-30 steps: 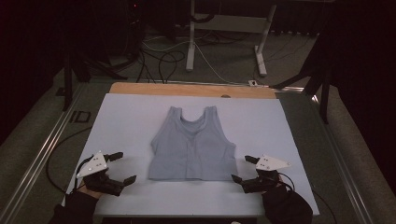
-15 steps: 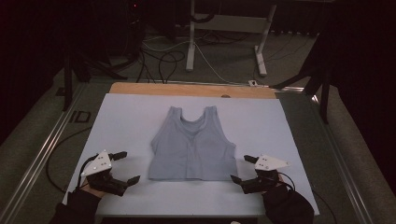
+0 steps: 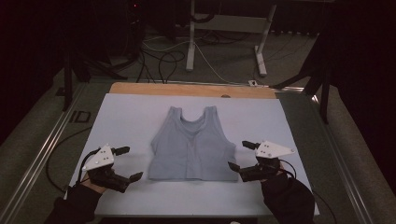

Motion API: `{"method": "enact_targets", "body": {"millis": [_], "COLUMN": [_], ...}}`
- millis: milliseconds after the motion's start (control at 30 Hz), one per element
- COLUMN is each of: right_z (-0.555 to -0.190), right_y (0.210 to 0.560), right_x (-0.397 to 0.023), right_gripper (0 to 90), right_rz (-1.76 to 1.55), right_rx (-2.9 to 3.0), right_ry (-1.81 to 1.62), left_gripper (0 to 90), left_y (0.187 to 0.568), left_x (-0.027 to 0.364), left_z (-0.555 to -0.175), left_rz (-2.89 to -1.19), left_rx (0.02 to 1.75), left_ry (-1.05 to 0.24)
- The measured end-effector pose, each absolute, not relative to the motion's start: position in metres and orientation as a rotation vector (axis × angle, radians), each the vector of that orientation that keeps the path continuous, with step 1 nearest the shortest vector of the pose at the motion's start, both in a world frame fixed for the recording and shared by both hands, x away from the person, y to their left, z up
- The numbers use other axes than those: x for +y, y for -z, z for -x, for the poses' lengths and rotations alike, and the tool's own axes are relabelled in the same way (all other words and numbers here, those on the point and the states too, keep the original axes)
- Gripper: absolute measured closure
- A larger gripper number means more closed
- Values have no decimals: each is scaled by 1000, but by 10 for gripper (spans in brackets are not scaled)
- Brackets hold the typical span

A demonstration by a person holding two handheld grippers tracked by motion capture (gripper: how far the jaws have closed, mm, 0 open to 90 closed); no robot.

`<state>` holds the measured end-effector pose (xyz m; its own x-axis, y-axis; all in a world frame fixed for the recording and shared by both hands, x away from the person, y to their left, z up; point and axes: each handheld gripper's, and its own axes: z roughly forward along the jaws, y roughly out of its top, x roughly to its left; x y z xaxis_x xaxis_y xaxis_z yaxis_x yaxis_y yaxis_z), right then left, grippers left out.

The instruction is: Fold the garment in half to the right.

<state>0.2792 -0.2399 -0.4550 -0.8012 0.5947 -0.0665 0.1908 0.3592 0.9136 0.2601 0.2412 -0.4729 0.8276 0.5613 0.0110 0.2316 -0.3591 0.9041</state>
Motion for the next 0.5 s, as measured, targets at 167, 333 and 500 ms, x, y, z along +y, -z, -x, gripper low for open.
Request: {"method": "enact_targets", "body": {"millis": [167,333,500], "right_z": [-294,-307,-322], "right_y": [437,424,416], "right_x": [-232,-218,-199], "right_gripper": [88,88,88], "right_rz": [-663,-620,-573], "right_rx": [2222,2221,2242], "right_ry": [-1442,-1452,-1472], "left_gripper": [5,5,5], "left_y": [467,460,454], "left_x": [239,234,231], "left_z": [-262,-262,-263], "left_rz": [-1956,-1965,-1959], "left_rx": [596,592,615], "left_ry": [-386,-391,-396]}}
